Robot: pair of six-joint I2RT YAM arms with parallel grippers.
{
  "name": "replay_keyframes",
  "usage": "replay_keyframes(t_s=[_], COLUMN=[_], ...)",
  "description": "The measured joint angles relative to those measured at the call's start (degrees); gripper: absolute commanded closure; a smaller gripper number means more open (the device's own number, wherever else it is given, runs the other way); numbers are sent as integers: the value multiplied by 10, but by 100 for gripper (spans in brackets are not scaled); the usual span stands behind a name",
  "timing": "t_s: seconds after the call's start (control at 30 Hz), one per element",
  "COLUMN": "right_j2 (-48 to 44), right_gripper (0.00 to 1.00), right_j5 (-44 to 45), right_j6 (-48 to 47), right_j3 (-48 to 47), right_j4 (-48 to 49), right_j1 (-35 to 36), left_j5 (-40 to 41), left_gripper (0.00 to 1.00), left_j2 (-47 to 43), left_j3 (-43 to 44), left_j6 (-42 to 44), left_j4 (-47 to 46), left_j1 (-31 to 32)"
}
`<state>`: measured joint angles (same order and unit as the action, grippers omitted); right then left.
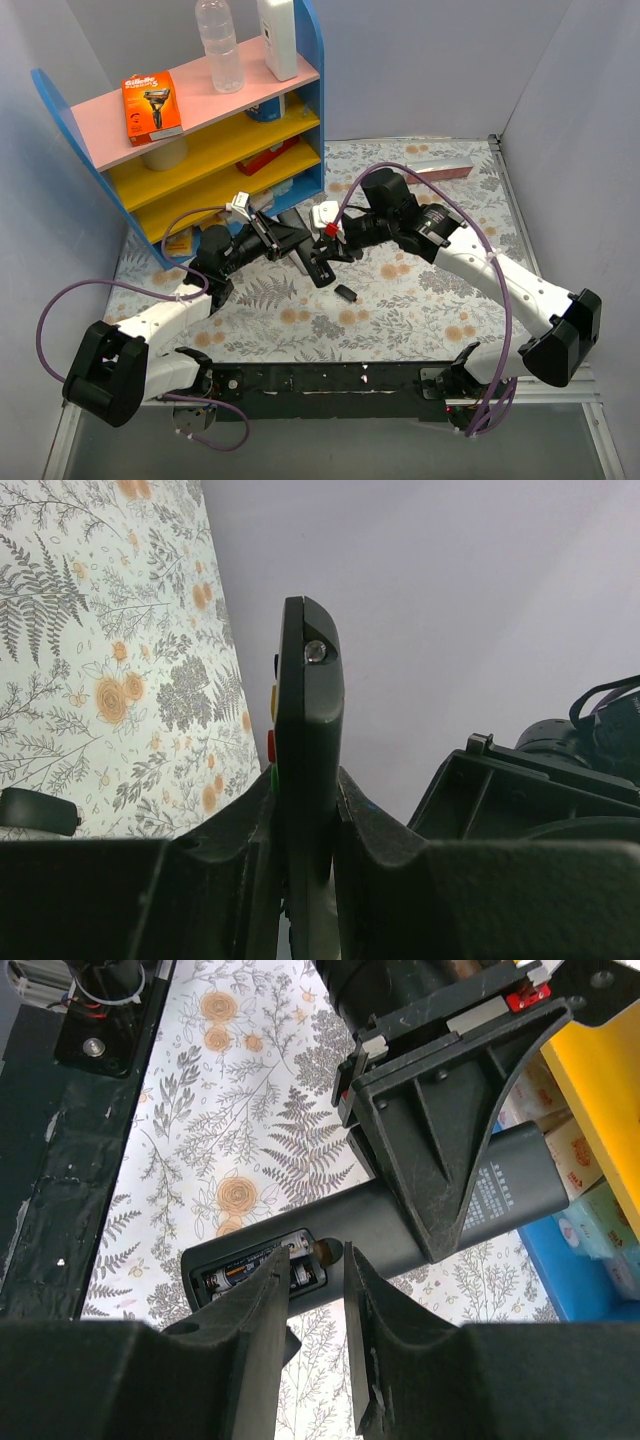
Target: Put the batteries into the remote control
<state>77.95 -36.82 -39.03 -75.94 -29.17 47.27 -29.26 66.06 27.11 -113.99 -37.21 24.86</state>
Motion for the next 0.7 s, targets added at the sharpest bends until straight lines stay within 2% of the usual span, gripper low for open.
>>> replay_keyframes(t_s=[0.23,0.43,0.7], right_j2=[1,10,21], right_gripper=[66,72,74], right_j5=[-24,-31,-37], right_j6=[0,1,1], right_j3=[-8,-8,-8], right_j4=[1,1,0], right_j1=[0,0,0], left_j5=[-7,-14,-17], left_gripper=[100,100,100], left_j2=[1,1,1], left_j3=[9,12,18], left_j6=[13,20,23], left_j4=[7,7,8], left_j1=[0,0,0])
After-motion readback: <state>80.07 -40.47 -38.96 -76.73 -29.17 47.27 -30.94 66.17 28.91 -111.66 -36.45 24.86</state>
